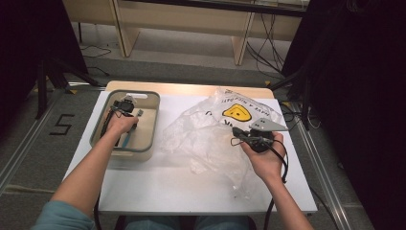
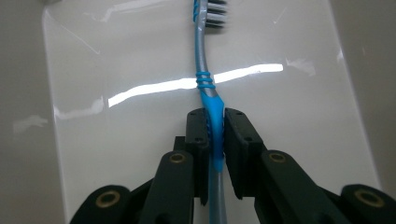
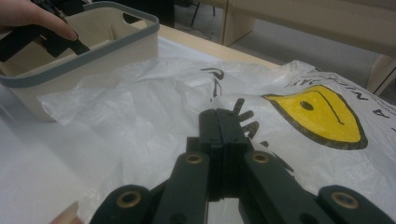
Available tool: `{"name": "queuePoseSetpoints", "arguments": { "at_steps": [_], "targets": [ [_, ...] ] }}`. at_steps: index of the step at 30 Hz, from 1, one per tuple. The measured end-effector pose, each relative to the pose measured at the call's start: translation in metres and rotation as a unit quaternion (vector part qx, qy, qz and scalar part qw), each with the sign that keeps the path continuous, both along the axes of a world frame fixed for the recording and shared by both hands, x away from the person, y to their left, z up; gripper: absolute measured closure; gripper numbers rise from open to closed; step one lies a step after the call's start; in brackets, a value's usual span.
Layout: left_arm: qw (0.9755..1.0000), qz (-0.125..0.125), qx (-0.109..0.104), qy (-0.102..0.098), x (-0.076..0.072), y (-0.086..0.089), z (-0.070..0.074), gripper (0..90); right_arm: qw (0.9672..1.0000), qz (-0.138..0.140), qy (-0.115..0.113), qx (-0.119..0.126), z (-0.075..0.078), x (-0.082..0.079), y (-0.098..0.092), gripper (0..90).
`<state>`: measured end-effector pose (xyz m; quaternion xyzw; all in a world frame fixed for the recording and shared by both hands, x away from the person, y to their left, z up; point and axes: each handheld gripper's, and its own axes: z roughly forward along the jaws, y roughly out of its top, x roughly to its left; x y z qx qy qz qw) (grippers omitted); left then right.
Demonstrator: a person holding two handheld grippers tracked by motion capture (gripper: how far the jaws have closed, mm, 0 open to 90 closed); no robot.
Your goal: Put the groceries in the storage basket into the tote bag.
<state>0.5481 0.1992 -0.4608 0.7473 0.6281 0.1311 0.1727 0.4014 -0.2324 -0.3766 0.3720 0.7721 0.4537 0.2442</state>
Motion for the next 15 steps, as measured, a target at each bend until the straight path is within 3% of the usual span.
{"name": "queuePoseSetpoints", "arguments": {
  "at_steps": [15],
  "targets": [
    [1.0, -0.006, 0.005, -0.001, -0.0016, -0.0002, 0.0011, 80.5, 1.0, -0.001, -0.001, 0.001, -0.0002, -0.0002, 0.0, 90.0]
  ]
}}
